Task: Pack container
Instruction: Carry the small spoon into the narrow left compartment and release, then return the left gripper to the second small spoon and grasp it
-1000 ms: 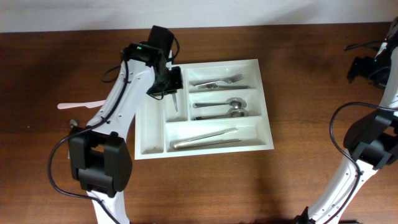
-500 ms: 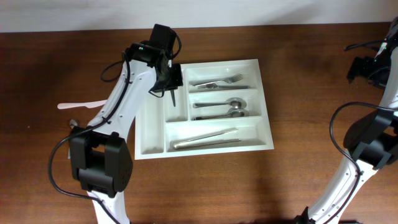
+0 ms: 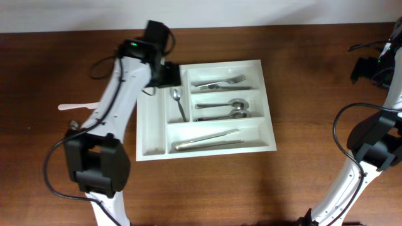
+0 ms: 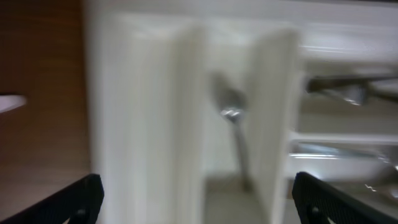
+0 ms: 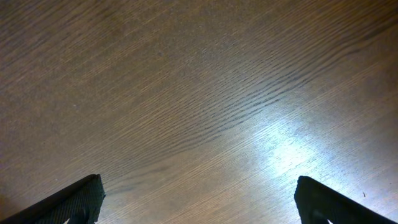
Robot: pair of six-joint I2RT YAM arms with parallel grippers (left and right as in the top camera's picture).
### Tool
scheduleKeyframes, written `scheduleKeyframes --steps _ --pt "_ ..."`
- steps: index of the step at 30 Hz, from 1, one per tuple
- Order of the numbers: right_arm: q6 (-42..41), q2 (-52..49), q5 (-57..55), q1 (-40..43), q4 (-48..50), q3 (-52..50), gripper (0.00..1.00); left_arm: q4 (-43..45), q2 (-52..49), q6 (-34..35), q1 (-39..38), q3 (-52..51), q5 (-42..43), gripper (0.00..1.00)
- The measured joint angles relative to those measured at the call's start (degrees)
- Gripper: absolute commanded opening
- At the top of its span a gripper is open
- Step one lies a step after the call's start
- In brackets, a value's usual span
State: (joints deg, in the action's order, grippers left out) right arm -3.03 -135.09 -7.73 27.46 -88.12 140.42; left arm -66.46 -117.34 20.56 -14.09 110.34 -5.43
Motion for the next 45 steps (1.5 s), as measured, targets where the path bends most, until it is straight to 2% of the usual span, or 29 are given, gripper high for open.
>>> scheduleKeyframes --steps 6,8,13,20,29,45 --pt "0.0 0.0 0.0 0.0 0.0 0.0 0.99 -9.4 0.0 -1.7 13.9 1.0 -6.5 0.99" --pt "0.0 0.0 0.0 0.0 0.0 0.0 0.99 -13.4 -0.1 -5.7 19.4 -0.3 -8.7 0.99" --pt "0.0 0.0 0.0 0.0 0.0 0.0 0.99 -18.5 -0.1 -16.1 24.9 -2.5 -11.1 0.99" --pt "0.0 0.0 0.0 0.0 0.0 0.0 0.99 -13.3 -0.2 -22.7 28.0 -11.0 -11.1 0.99" --pt "0.0 0.0 0.0 0.0 0.0 0.0 0.99 -6.6 -0.2 -27.3 32.5 -19.4 -8.0 0.99" --pt "0.0 0.0 0.0 0.0 0.0 0.0 0.99 -1.4 -0.2 -30.5 38.5 -19.9 -4.3 0.99"
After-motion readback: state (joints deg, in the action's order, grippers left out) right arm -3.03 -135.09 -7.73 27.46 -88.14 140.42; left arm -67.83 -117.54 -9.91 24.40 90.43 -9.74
